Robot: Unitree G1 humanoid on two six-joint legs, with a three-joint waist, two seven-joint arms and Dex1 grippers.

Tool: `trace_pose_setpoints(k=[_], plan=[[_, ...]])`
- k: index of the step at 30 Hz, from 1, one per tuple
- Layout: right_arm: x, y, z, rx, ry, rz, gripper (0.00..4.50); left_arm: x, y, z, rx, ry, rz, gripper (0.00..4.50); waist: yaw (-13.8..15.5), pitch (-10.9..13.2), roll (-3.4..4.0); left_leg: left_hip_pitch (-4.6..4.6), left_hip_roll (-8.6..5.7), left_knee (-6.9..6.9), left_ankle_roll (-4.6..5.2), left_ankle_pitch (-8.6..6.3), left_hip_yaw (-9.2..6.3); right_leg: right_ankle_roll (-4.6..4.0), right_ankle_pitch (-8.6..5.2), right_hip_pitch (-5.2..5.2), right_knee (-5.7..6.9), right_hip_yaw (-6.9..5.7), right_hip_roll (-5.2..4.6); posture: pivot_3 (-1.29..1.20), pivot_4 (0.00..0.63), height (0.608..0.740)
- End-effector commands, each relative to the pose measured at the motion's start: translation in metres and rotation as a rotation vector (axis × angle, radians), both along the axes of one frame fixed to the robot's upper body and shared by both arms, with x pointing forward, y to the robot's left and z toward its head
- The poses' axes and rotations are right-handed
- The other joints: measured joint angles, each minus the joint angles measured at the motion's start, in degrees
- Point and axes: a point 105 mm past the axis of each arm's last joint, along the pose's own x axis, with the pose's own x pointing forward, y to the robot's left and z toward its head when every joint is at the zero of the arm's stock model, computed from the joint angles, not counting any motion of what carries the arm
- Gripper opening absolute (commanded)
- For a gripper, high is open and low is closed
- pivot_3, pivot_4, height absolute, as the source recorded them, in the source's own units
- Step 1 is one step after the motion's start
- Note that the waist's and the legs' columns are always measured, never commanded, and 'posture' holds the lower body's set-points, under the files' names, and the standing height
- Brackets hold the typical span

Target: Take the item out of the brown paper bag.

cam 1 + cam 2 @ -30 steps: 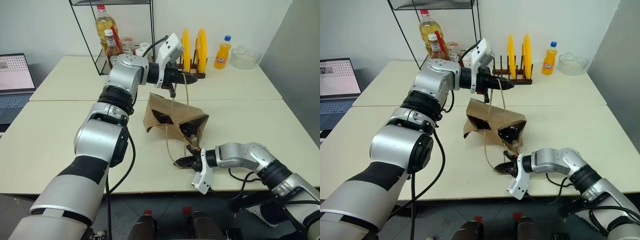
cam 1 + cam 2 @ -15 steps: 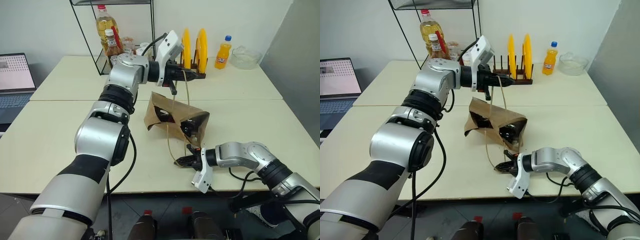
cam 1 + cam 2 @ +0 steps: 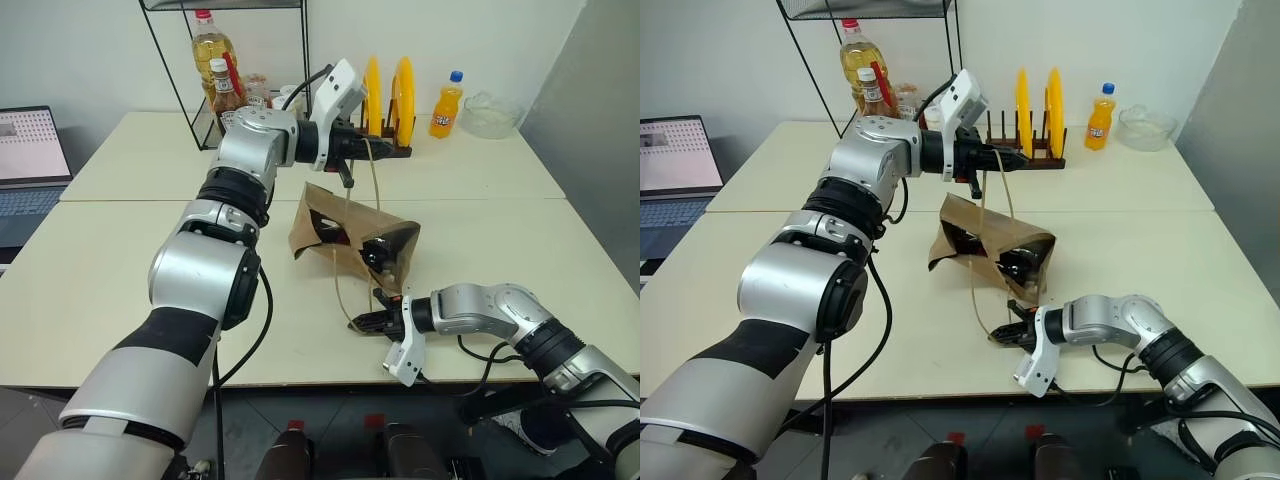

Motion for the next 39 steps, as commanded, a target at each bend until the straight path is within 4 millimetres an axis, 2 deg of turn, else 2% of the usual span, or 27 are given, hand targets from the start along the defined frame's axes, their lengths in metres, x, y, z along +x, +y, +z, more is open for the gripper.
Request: trace_pose_setpoints(k=[1, 33, 38, 39], plan=[[-0.021, -0.029, -0.058, -0.221, 0.131, -0.023, 0.00, -0.006, -0.004, 0.045, -0.068, -0.133, -0.013, 0.01, 0.0, 0.0, 0.00, 0.00, 0.00, 0.00, 0.00, 0.00, 0.00, 0.00, 0.00, 0.00, 0.00, 0.00, 0.00, 0.00, 0.150, 0.740], [-0.021, -0.029, -0.057, -0.220, 0.135, -0.024, 0.00, -0.008, -0.007, 0.044, -0.062, -0.134, -0.038, 0.01, 0.2, -0.1, -0.09, 0.02, 0.00, 0.00, -0.01, 0.00, -0.01, 0.00, 0.00, 0.05, -0.02, -0.02, 0.00, 0.00, 0.150, 0.740], [-0.014, -0.025, -0.050, -0.177, 0.126, -0.058, 0.00, -0.008, -0.006, 0.043, -0.059, -0.133, -0.038, 0.01, 0.2, -0.1, -0.09, 0.03, 0.00, 0.00, -0.01, 0.00, -0.01, 0.00, 0.00, 0.05, -0.02, -0.02, 0.00, 0.00, 0.150, 0.740], [-0.014, -0.022, -0.047, -0.154, 0.144, -0.072, 0.21, -0.008, -0.006, 0.043, -0.057, -0.132, -0.038, 0.00, 0.2, -0.1, -0.09, 0.03, 0.00, 0.00, -0.01, 0.00, 0.00, 0.00, 0.00, 0.06, -0.02, -0.02, 0.00, 0.00, 0.150, 0.740]])
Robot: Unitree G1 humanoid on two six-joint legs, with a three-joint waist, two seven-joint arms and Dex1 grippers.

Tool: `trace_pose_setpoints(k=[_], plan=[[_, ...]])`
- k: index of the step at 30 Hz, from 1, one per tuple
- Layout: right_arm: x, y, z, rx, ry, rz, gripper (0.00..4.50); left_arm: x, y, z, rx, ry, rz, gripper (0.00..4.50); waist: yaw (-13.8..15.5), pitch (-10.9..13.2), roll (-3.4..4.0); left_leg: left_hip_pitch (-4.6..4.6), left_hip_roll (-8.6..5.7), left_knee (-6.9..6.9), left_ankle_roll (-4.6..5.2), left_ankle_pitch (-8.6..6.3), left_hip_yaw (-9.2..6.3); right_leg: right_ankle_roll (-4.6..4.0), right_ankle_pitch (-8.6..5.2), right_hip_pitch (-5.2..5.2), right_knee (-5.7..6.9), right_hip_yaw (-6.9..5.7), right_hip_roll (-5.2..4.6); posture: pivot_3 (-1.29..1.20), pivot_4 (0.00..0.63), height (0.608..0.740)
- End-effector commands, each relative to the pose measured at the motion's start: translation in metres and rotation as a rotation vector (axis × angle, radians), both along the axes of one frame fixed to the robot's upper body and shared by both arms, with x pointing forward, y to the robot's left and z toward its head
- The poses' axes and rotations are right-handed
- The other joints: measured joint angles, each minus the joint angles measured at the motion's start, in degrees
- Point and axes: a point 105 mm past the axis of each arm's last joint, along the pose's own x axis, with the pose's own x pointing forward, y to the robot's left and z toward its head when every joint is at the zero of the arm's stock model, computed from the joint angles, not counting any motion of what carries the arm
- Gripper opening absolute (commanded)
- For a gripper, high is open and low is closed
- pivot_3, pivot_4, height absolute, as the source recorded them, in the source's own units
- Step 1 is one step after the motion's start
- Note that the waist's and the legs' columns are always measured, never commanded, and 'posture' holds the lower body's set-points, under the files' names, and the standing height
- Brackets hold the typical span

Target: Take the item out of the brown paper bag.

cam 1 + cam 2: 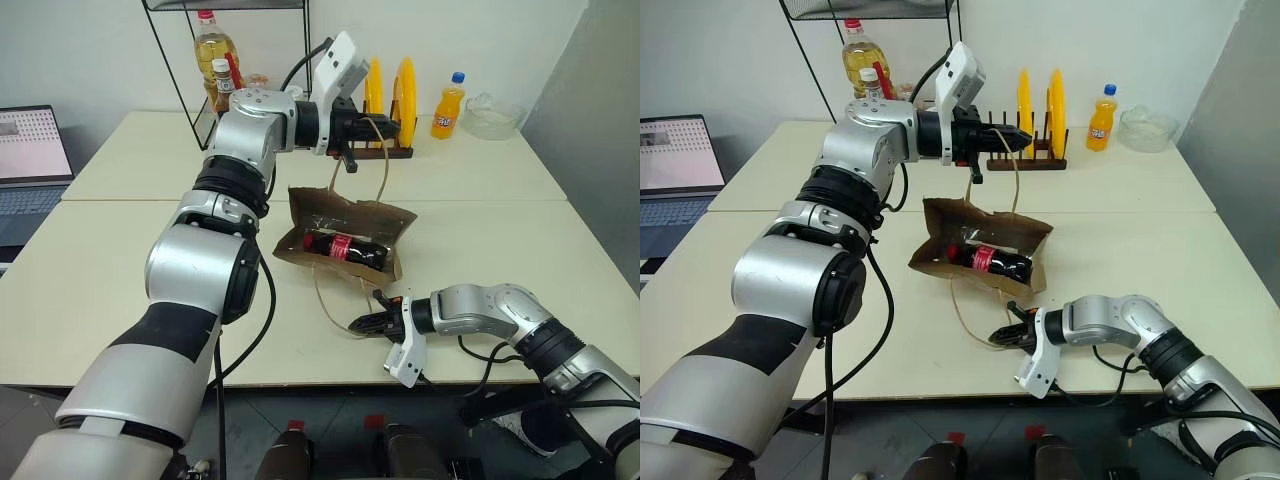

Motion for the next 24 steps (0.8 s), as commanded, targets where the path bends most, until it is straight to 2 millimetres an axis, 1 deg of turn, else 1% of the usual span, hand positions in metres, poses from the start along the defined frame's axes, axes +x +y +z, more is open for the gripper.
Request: trace_pose_setpoints(k=[1, 5, 7, 12, 14, 16, 20, 24], plan=[[-0.015, -0.019, -0.043, -0.120, 0.152, -0.076, 0.44, -0.005, -0.003, 0.020, -0.017, -0.068, -0.021, 0.00, 0.0, 0.0, 0.01, 0.00, 0.00, 0.00, 0.00, 0.00, 0.00, 0.00, 0.00, 0.00, 0.00, 0.00, 0.00, 0.00, 0.150, 0.740], [-0.014, -0.012, -0.029, -0.044, 0.182, -0.114, 1.54, -0.005, -0.002, 0.019, -0.015, -0.065, -0.022, 0.00, -0.2, 0.1, 0.09, -0.02, 0.02, -0.02, 0.00, 0.00, 0.04, -0.02, 0.01, -0.09, 0.06, 0.05, 0.00, 0.00, 0.150, 0.740], [-0.015, -0.012, -0.021, -0.015, 0.198, -0.137, 2.19, -0.005, -0.001, 0.018, -0.014, -0.063, -0.024, 0.00, -0.2, 0.1, 0.11, -0.04, 0.02, -0.02, 0.00, 0.00, 0.05, -0.02, 0.01, -0.10, 0.06, 0.06, -0.01, 0.00, 0.150, 0.740], [-0.025, -0.022, 0.004, 0.065, 0.256, -0.230, 3.80, -0.005, 0.001, 0.014, -0.009, -0.054, -0.030, 0.00, 0.4, 0.1, 0.12, -0.38, -0.04, 0.06, 0.00, 0.00, 0.02, -0.06, 0.03, -0.29, -0.01, -0.01, -0.09, 0.00, 0.150, 0.740], [-0.028, -0.027, 0.018, 0.117, 0.268, -0.285, 4.42, -0.005, 0.002, 0.013, -0.010, -0.050, -0.030, 0.00, 0.5, 0.1, 0.13, -0.40, -0.07, 0.06, 0.00, -0.01, 0.05, -0.06, 0.04, -0.30, -0.04, 0.01, -0.12, 0.00, 0.150, 0.740], [-0.031, -0.033, 0.030, 0.170, 0.284, -0.338, 4.47, -0.005, 0.004, 0.013, -0.011, -0.048, -0.030, 0.00, 0.7, 0.1, 0.12, -0.43, -0.08, 0.06, 0.00, -0.01, 0.04, -0.05, 0.03, -0.33, -0.04, -0.02, -0.13, 0.00, 0.150, 0.740], [-0.039, -0.043, 0.049, 0.264, 0.313, -0.436, 4.47, -0.006, 0.005, 0.013, -0.012, -0.046, -0.032, 0.00, 1.0, 0.2, 0.14, -0.48, -0.07, 0.06, 0.03, -0.02, 0.04, -0.01, 0.00, -0.38, 0.01, -0.03, -0.12, 0.00, 0.150, 0.740], [-0.040, -0.064, 0.063, 0.414, 0.461, -0.644, 4.47, -0.007, 0.005, 0.014, -0.014, -0.047, -0.044, 0.00, 1.1, 0.3, 0.13, -0.49, -0.01, 0.07, 0.10, -0.06, 0.02, 0.00, 0.00, -0.38, 0.06, -0.06, -0.08, 0.00, 0.150, 0.740]])
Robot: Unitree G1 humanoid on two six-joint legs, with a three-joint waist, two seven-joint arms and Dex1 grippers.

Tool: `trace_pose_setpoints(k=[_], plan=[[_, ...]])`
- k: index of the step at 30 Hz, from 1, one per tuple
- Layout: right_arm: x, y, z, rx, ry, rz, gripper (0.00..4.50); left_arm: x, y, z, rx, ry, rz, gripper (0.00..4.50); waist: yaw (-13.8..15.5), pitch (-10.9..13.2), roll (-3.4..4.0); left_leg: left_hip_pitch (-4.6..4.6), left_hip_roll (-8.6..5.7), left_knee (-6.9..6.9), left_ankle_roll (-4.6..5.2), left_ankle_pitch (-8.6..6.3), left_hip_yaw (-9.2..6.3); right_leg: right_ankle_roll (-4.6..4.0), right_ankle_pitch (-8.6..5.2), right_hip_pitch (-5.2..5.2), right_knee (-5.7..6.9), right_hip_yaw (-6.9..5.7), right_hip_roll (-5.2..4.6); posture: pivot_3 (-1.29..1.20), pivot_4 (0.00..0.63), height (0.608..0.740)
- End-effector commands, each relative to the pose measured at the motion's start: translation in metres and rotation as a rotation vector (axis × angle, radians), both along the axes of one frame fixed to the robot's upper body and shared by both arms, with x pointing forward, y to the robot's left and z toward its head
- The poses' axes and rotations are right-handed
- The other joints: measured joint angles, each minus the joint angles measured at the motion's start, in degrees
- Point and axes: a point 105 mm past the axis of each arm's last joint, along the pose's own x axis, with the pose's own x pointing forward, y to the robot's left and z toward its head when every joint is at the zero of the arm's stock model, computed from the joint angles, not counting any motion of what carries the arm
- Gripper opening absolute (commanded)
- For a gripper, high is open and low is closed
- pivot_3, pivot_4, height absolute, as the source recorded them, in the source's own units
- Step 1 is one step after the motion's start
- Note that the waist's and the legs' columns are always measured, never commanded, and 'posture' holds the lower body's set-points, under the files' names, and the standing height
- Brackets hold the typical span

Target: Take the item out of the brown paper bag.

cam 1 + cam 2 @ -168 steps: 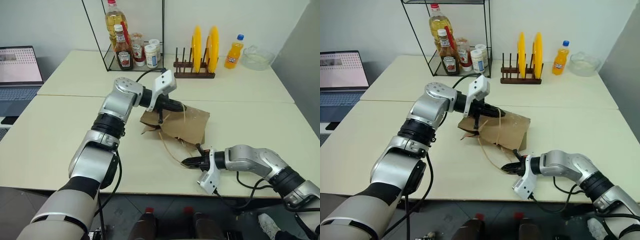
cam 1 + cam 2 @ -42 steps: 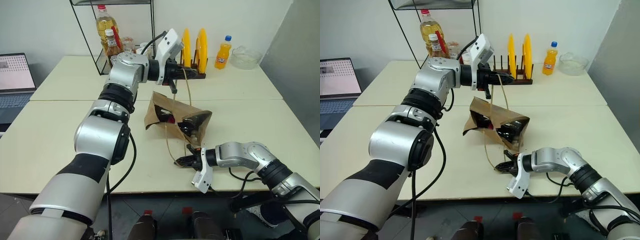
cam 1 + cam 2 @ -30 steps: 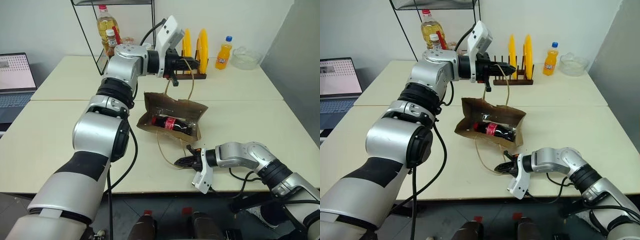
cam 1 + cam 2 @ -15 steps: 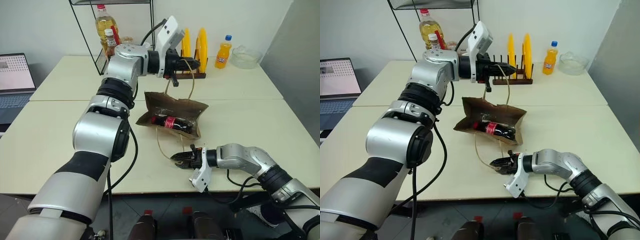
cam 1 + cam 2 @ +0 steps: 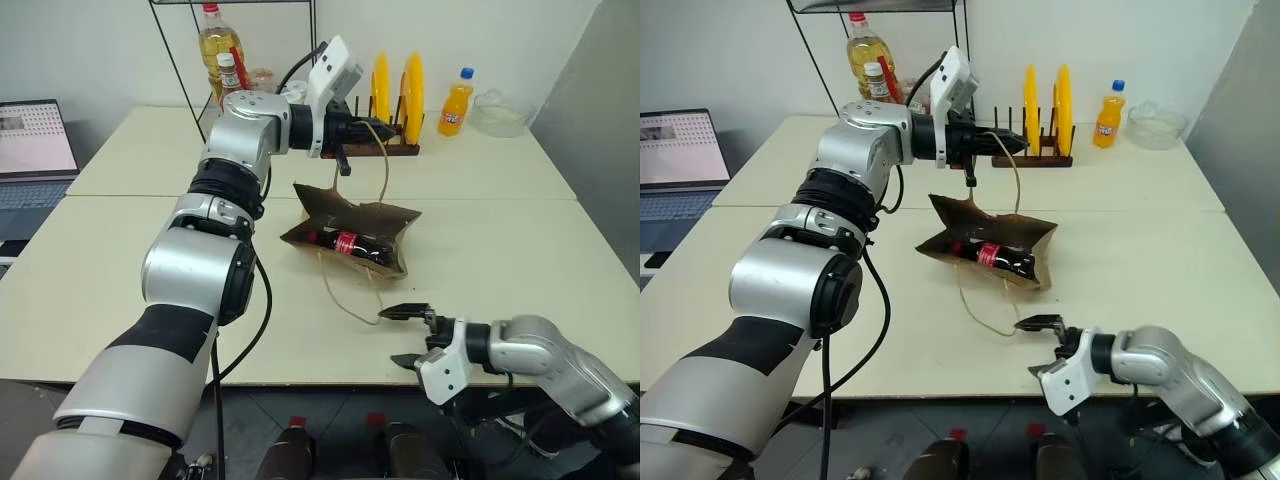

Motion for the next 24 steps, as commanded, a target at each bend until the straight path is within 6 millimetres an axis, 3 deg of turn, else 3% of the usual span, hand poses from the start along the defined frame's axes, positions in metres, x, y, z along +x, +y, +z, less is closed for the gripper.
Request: trace_pose_setpoints(k=[1, 6, 10, 11, 15, 20, 24], plan=[[0.009, -0.013, 0.033, 0.156, 0.062, -0.173, 4.47, -0.006, -0.002, 0.018, -0.025, -0.054, -0.028, 0.00, -0.1, 0.0, -0.01, -0.01, 0.00, 0.01, 0.06, -0.03, 0.01, 0.00, 0.00, -0.01, 0.00, 0.01, 0.00, 0.00, 0.150, 0.740], [0.034, -0.003, 0.088, 0.440, 0.122, -0.326, 4.47, -0.007, 0.002, 0.019, -0.025, -0.057, -0.030, 0.00, -0.6, 0.1, 0.12, 0.03, 0.08, 0.04, 0.15, -0.06, 0.02, -0.02, 0.01, -0.03, 0.07, 0.03, 0.05, 0.00, 0.150, 0.740], [0.036, 0.018, 0.123, 0.604, 0.222, -0.287, 3.59, -0.008, 0.002, 0.020, -0.021, -0.058, -0.037, 0.00, -0.4, 0.2, 0.15, -0.02, 0.12, 0.01, 0.13, -0.05, -0.02, -0.09, 0.06, -0.11, 0.12, -0.01, 0.05, 0.00, 0.150, 0.740], [0.036, 0.024, 0.130, 0.634, 0.241, -0.274, 3.16, -0.009, 0.002, 0.021, -0.021, -0.059, -0.038, 0.00, -0.4, 0.1, 0.15, -0.10, 0.11, 0.01, 0.12, -0.04, -0.03, -0.28, 0.16, -0.18, 0.13, -0.01, 0.03, 0.00, 0.150, 0.740], [0.037, 0.050, 0.145, 0.717, 0.341, -0.206, 1.70, -0.009, 0.000, 0.023, -0.021, -0.068, -0.039, 0.00, -0.3, 0.2, 0.14, -0.46, 0.08, 0.05, -0.06, 0.06, -0.01, -0.29, 0.17, -0.48, 0.10, 0.01, -0.07, 0.00, 0.150, 0.740], [0.048, 0.084, 0.149, 0.826, 0.462, -0.180, 0.03, -0.010, 0.000, 0.025, -0.020, -0.075, -0.040, 0.00, -0.5, 0.2, 0.16, -1.03, 0.06, 0.51, -0.10, 0.08, 0.01, -0.31, 0.17, -1.23, 0.84, 0.03, -0.13, 0.00, 0.150, 0.740], [0.061, 0.100, 0.151, 0.926, 0.548, -0.156, 0.03, -0.011, 0.000, 0.026, -0.018, -0.078, -0.045, 0.00, -0.7, 0.2, 0.18, -1.02, 0.03, 0.74, -0.03, 0.05, 0.02, -0.31, 0.17, -1.20, 1.01, 0.05, -0.09, 0.00, 0.150, 0.740]])
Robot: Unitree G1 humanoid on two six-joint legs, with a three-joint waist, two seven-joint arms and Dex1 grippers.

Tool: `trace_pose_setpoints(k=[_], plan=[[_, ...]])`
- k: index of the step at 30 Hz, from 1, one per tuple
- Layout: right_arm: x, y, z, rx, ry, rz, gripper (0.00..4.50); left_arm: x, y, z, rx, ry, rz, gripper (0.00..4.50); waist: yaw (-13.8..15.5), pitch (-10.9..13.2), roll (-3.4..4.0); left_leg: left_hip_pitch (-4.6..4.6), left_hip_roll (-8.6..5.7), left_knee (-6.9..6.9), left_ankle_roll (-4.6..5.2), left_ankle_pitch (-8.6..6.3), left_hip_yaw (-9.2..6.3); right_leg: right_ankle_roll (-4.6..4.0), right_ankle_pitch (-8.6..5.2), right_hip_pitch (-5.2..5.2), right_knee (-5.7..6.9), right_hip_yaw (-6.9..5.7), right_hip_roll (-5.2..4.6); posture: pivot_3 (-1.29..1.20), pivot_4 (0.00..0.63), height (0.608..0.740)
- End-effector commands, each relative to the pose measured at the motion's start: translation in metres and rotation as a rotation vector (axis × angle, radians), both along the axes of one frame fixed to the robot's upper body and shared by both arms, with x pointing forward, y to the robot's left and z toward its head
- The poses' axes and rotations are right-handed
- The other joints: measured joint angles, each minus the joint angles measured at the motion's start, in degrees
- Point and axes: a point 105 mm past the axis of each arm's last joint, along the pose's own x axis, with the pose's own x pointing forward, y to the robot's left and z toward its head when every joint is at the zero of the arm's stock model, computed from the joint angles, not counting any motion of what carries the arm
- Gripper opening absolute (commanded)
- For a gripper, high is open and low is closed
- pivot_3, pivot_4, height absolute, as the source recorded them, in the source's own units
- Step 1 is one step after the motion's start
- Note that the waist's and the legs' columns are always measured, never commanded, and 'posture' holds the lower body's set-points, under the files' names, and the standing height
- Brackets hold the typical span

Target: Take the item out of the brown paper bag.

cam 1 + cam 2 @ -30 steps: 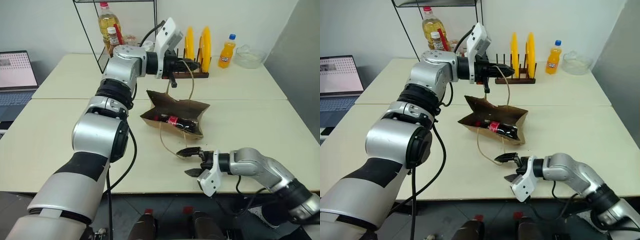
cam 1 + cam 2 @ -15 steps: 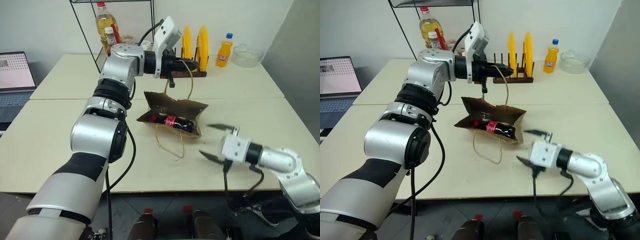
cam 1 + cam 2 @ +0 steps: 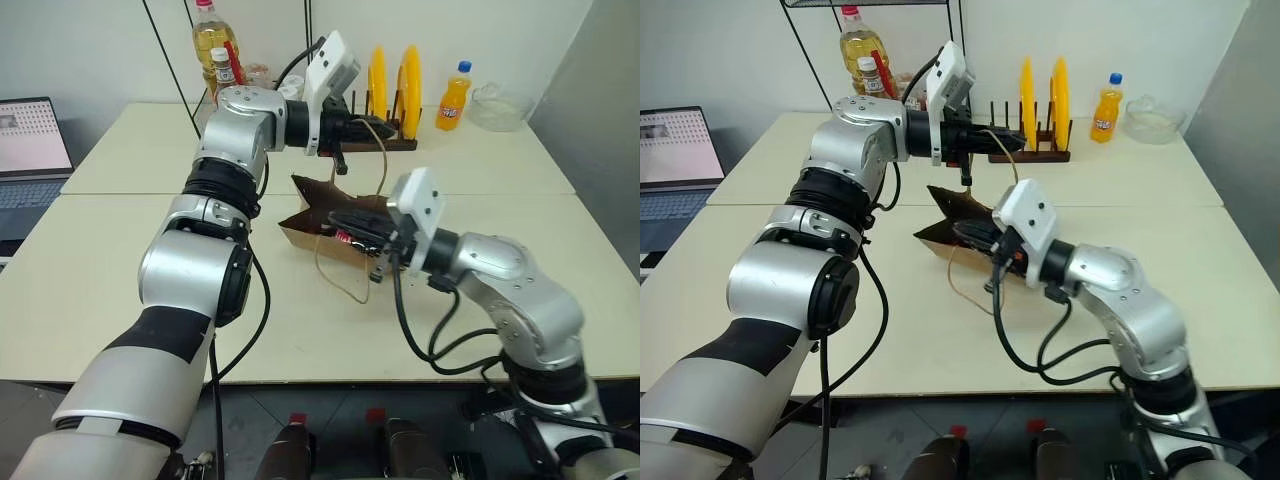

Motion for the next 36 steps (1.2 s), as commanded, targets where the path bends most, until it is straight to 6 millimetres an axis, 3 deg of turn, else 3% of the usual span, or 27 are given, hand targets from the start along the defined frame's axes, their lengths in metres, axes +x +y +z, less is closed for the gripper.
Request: trace_pose_setpoints(k=[1, 5, 9, 12, 16, 20, 24, 27, 36], plan=[[0.009, 0.008, 0.013, 0.093, -0.003, 0.019, 0.03, -0.006, 0.000, 0.020, -0.023, -0.063, -0.020, 0.00, -0.1, 0.0, 0.00, 0.01, -0.01, 0.03, 0.01, 0.00, 0.00, 0.00, 0.00, 0.01, 0.01, -0.01, 0.01, 0.00, 0.150, 0.740], [0.031, 0.011, 0.011, 0.241, 0.137, 0.025, 0.03, -0.006, 0.000, 0.019, -0.023, -0.062, -0.018, 0.00, -0.3, 0.0, 0.00, 0.02, -0.03, 0.03, -0.02, 0.02, -0.01, -0.01, 0.01, 0.01, 0.04, -0.03, 0.07, 0.00, 0.150, 0.740], [0.056, 0.008, -0.008, 0.274, 0.262, -0.039, 0.03, -0.007, 0.000, 0.019, -0.022, -0.064, -0.020, 0.00, -0.7, 0.0, 0.02, 0.01, -0.03, 0.00, -0.05, 0.03, 0.00, -0.03, 0.02, -0.04, 0.06, 0.01, 0.07, 0.00, 0.150, 0.740], [0.076, -0.002, -0.035, 0.135, 0.253, -0.182, 0.03, -0.006, 0.001, 0.020, -0.027, -0.066, -0.016, 0.00, -0.8, 0.0, 0.02, 0.00, -0.03, -0.01, -0.05, 0.03, 0.00, -0.03, 0.03, -0.07, 0.05, 0.02, 0.07, 0.00, 0.150, 0.740], [0.086, -0.011, -0.051, -0.017, 0.203, -0.285, 0.03, -0.007, 0.001, 0.018, -0.025, -0.063, -0.021, 0.00, -0.9, 0.0, 0.03, -0.01, -0.07, -0.01, -0.04, 0.03, 0.05, -0.03, 0.02, -0.14, 0.08, 0.06, 0.07, 0.00, 0.150, 0.740], [0.090, -0.018, -0.059, -0.215, 0.113, -0.349, 0.03, -0.008, -0.001, 0.015, -0.021, -0.058, -0.038, 0.00, -1.3, 0.0, 0.03, -0.03, -0.04, -0.02, -0.05, 0.03, 0.06, -0.03, 0.02, -0.33, 0.24, 0.15, 0.07, 0.00, 0.150, 0.740], [0.078, -0.018, -0.077, -0.472, 0.024, -0.275, 0.03, -0.009, -0.003, 0.015, -0.025, -0.062, -0.046, 0.00, -1.3, 0.0, 0.03, -0.12, -0.06, 0.02, -0.05, 0.03, 0.09, -0.02, 0.02, -0.51, 0.38, 0.22, 0.06, 0.00, 0.150, 0.740], [0.074, -0.018, -0.080, -0.504, 0.037, -0.254, 0.63, -0.009, -0.004, 0.014, -0.026, -0.062, -0.049, 0.00, -1.5, 0.0, 0.02, -0.11, -0.03, 0.02, -0.05, 0.03, 0.11, -0.02, 0.02, -0.52, 0.39, 0.23, 0.06, 0.00, 0.150, 0.740], [0.074, -0.026, -0.088, -0.678, -0.030, -0.216, 3.71, -0.009, -0.003, 0.014, -0.025, -0.066, -0.053, 0.00, -1.9, 0.0, 0.02, -0.11, -0.04, 0.05, -0.05, 0.03, 0.10, -0.02, 0.02, -0.52, 0.45, 0.23, 0.06, 0.00, 0.150, 0.740]])
